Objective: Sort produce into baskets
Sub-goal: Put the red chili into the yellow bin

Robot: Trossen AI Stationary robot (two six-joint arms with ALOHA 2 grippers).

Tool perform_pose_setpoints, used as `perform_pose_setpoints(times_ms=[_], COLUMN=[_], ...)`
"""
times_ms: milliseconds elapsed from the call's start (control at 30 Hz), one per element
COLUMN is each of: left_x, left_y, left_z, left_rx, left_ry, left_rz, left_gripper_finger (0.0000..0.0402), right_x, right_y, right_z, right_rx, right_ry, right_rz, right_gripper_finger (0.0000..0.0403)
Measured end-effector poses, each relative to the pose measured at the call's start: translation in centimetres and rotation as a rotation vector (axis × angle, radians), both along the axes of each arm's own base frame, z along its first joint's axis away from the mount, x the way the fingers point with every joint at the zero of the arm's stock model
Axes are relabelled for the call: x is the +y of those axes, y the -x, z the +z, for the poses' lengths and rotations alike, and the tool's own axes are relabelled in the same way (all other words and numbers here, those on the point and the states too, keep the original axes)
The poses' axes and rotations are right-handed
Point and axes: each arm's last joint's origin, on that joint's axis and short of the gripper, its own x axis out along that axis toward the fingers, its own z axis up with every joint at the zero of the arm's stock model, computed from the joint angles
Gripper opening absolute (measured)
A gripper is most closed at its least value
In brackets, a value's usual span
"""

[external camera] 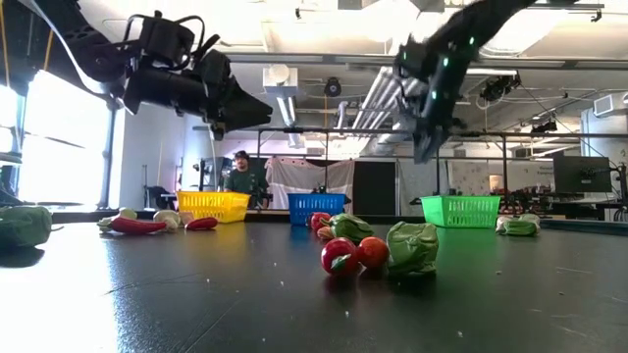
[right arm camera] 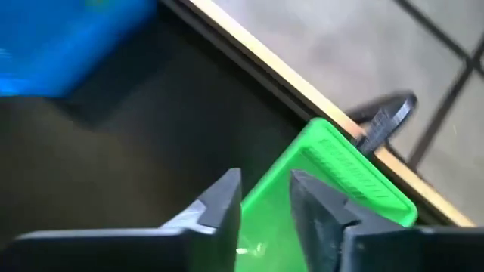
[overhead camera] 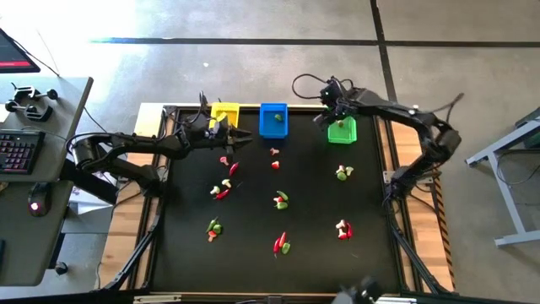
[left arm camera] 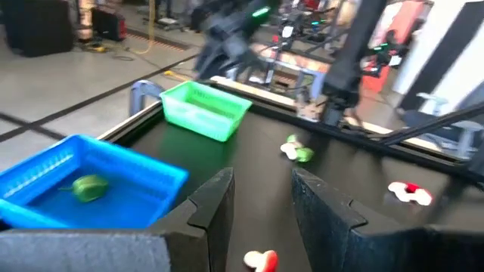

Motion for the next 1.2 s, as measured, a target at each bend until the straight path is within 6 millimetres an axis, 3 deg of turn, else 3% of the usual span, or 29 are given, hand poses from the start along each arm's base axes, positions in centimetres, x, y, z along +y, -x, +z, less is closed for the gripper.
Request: perform_pose_setpoints(times_ms=[200, 300, 600, 900, 1200], left_x=[0.0, 0.0, -0.6, -1.7, -3.3], left_y=[0.0, 0.1, -0.2, -0.6, -1.5], left_z=[-0.2, -0.3, -0.6, -1.0, -1.0], left_rx=[0.026, 0.035, 0.065, 0.109, 0.190], left_ry=[-0.025, -0.021, -0.007, -0.013, -0.001], left_rz=[0.014, 0.014, -0.014, -0.065, -0.145], left_gripper_finger=[0.0119, 0.0119, 0.0118, 0.0079, 0.0035], right_x=[4.3, 6.2, 10.6, 12.6, 12.9], right_y=[-2.2, -3.3, -5.2, -5.1, -5.0], right_z=[1.2, 0.0, -4.9, -7.2, -7.6], right_rx=[-0.079, -0.111, -0.343, -0.504, -0.556], right_ry=[-0.015, -0.044, -0.020, 0.014, 0.064], right_rz=[0.158, 0.232, 0.381, 0.508, 0.614], right_gripper_finger=[0.0027, 0.0005, 0.0001, 0.0000, 0.0000])
